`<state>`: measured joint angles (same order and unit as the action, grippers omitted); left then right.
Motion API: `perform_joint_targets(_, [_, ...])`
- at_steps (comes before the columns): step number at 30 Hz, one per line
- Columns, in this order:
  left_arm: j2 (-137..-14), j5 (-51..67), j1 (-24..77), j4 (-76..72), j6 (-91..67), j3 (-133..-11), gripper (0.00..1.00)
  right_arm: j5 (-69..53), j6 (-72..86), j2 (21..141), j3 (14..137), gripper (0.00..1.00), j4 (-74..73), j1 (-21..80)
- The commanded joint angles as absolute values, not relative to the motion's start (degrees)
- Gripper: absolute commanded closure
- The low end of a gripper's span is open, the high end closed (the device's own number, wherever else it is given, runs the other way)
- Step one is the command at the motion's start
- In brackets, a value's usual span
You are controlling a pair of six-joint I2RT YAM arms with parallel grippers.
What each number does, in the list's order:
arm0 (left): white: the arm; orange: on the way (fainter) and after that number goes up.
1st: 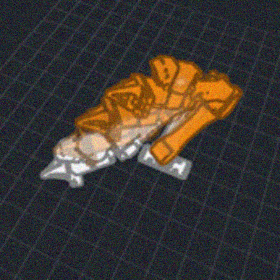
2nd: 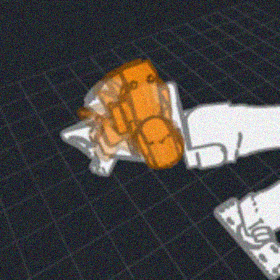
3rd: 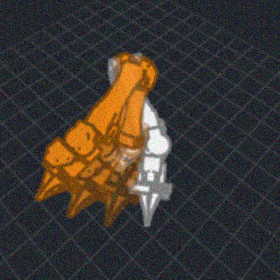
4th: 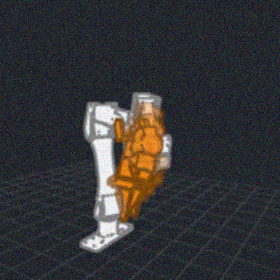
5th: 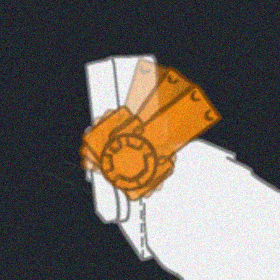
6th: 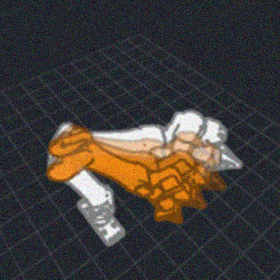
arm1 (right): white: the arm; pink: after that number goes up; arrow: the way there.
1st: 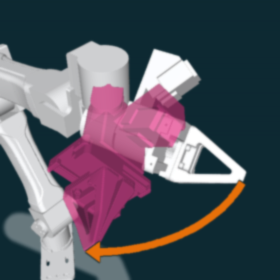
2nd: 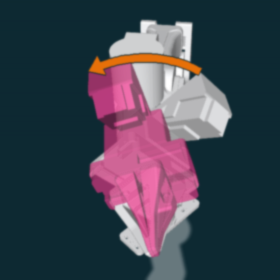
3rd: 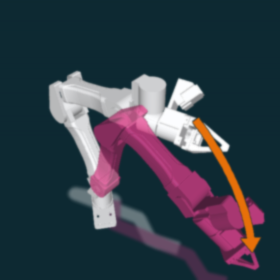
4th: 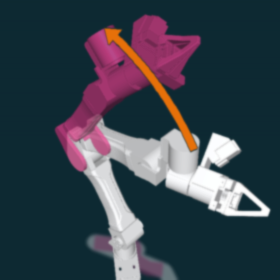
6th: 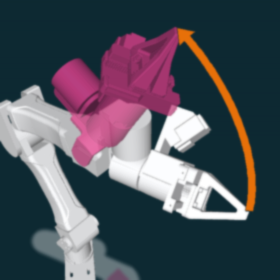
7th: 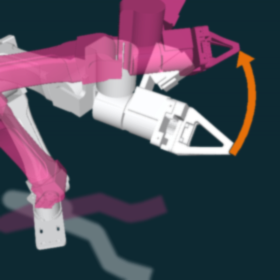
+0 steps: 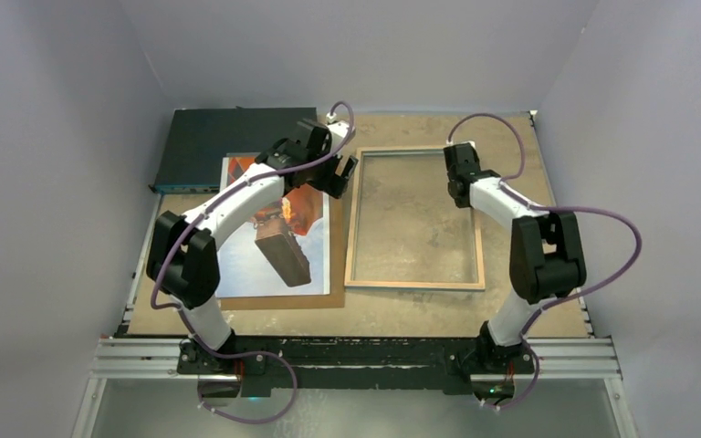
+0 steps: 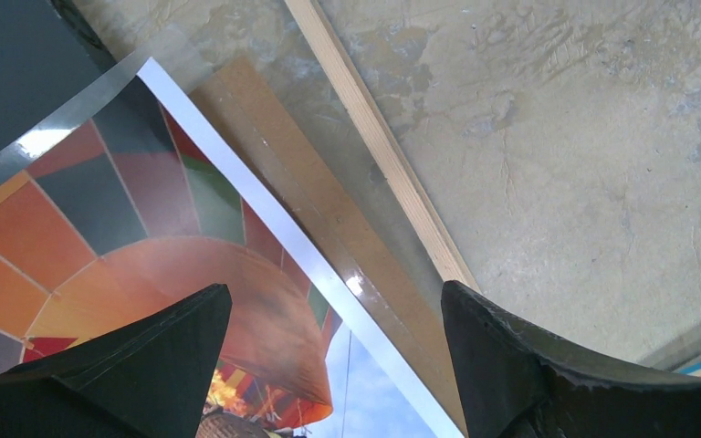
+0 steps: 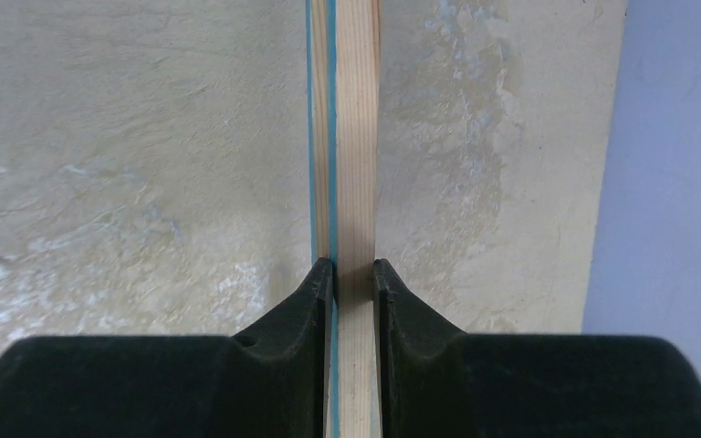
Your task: Put the photo into the frame
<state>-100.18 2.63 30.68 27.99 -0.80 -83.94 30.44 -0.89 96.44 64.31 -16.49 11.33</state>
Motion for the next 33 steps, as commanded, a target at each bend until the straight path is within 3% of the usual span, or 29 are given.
perform_joint_targets(1, [-96.4,1.8,29.2,27.5,-0.3,-83.0,0.16,41.0,-5.4,99.2,66.7,1.00,-11.6,13.7])
perform_joint_targets(9, [-94.4,3.7,25.3,28.7,-0.4,-82.9,0.16,42.7,-3.9,107.2,67.8,0.99,-10.6,14.5])
perform_joint_targets(11, [-93.7,3.9,24.5,29.3,-0.3,-82.9,0.16,40.7,-2.8,109.7,69.3,0.95,-12.5,14.5])
perform_joint_targets(14, [-92.4,4.4,23.3,30.3,1.2,-82.8,0.16,40.3,-0.7,112.8,71.1,0.78,-14.6,14.5])
perform_joint_targets(18, [-90.6,5.9,21.0,31.5,1.8,-82.5,0.16,40.4,2.0,113.1,71.3,0.44,-14.3,14.4])
perform_joint_targets(21, [-89.9,7.3,18.2,32.9,2.2,-83.1,0.16,40.2,4.0,109.6,71.6,0.37,-13.8,14.4])
perform_joint_targets(23, [-89.6,8.2,16.0,34.3,2.7,-84.0,0.15,38.7,5.8,105.9,72.4,0.25,-13.5,14.5])
perform_joint_targets(24, [-89.4,8.6,14.8,35.0,3.1,-84.5,0.15,37.1,6.7,103.5,72.9,0.14,-13.2,14.5])
perform_joint_targets(25, [-89.0,9.2,13.3,35.6,3.6,-84.9,0.14,34.2,7.2,100.6,73.2,0.03,-12.5,14.7])
perform_joint_targets(26, [-88.8,9.3,12.0,36.5,4.1,-85.4,0.14,31.5,8.9,97.4,72.8,0.01,-11.1,15.0])
perform_joint_targets(31, [-88.4,9.4,5.2,42.0,7.0,-89.0,0.10,-1.4,25.2,78.4,58.8,0.01,11.8,8.6])
perform_joint_targets(32, [-88.3,9.4,3.7,42.9,7.7,-89.6,0.02,-10.3,28.6,76.8,54.8,0.01,19.3,5.5])
perform_joint_targets(33, [-88.3,9.4,2.7,43.9,8.3,-90.0,0.01,-14.9,30.9,77.0,53.6,0.01,23.2,4.3])
